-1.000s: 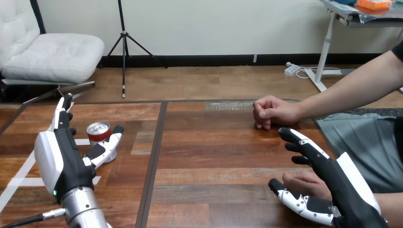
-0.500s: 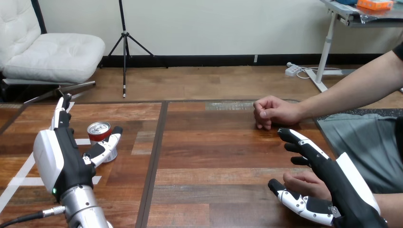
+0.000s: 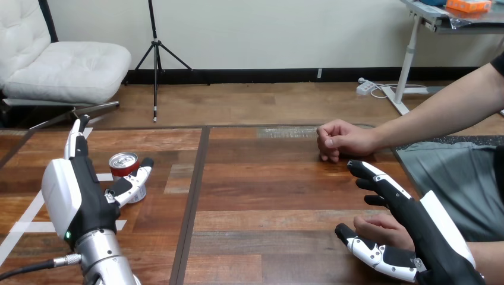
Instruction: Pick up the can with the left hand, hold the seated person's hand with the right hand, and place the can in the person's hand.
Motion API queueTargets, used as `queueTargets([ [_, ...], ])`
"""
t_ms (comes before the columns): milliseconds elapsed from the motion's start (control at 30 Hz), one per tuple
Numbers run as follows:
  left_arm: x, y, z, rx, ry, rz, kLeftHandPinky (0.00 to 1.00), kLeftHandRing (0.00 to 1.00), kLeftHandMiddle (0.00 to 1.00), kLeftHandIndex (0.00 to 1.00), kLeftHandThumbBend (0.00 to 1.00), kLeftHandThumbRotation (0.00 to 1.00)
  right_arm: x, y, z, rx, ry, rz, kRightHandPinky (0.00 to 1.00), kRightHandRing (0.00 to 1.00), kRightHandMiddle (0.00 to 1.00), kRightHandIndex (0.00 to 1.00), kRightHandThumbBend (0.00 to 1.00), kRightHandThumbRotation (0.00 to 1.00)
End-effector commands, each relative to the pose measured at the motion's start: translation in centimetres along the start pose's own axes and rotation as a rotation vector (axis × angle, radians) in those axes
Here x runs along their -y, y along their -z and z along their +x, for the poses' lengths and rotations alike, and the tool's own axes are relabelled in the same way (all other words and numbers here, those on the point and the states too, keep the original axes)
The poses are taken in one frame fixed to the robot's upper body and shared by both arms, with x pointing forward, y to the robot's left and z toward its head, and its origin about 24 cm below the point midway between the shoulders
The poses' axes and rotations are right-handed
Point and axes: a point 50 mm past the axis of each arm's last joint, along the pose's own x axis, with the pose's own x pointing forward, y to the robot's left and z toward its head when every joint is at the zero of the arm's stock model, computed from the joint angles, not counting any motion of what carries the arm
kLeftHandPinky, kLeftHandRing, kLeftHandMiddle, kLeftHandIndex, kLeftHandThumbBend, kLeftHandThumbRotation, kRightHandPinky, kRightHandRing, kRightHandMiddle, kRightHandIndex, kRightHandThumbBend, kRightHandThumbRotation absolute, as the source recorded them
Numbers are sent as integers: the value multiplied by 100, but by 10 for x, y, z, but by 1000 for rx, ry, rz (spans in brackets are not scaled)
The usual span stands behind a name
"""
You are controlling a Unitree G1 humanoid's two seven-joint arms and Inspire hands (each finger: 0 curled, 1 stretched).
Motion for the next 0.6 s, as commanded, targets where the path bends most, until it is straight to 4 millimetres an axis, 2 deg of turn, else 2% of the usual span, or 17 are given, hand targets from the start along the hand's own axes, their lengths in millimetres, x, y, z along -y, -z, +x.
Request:
queueTargets([
  [0,-3,-22,19,115,-15,38,72,85,90,89,76,6,8,-11,10,73,22,-19,84,90,92,91,43,12],
  [567,-11,-26,30,131,25,130,68,81,86,86,79,7,9,-10,10,72,19,-20,84,90,92,91,43,13],
])
